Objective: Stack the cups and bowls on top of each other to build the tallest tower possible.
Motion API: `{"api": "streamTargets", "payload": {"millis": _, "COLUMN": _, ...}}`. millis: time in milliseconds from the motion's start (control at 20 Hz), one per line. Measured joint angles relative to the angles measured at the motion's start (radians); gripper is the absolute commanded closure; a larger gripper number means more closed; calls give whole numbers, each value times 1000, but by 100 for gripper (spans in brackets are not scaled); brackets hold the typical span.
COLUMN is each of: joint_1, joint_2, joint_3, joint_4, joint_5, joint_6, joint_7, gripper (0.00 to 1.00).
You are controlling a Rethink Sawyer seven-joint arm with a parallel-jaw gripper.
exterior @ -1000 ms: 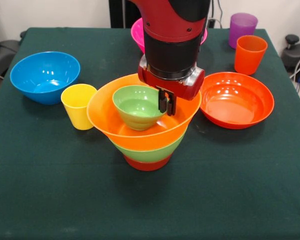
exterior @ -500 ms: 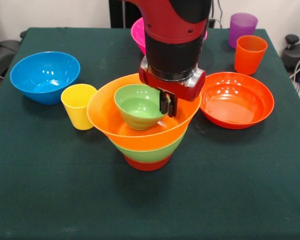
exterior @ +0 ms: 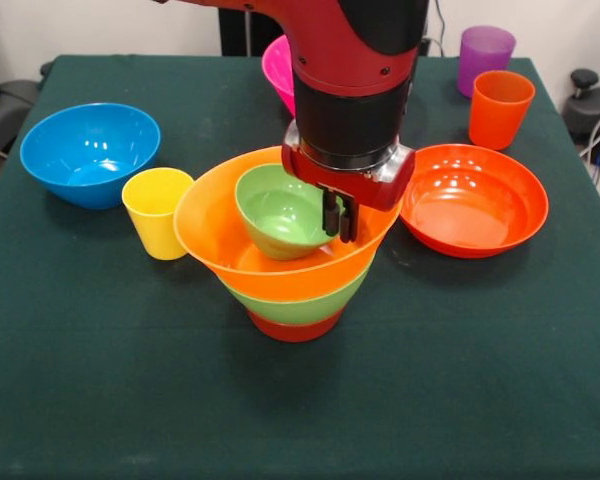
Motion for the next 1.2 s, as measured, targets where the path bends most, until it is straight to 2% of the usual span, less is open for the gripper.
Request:
{"api": "streamTargets", "payload": {"millis": 500, "joint_1": 0, "joint_2": -7, "joint_3": 7, "joint_4": 6, "joint_5": 0, "joint_6": 0, "joint_7": 0, "gripper": 100}}
{"api": "streamTargets", "payload": {"millis": 1200, "joint_1": -1, "joint_2": -91, "joint_3": 12, "joint_4": 38, "joint_5": 0, "joint_6": 0, "joint_7": 0, "gripper": 100}}
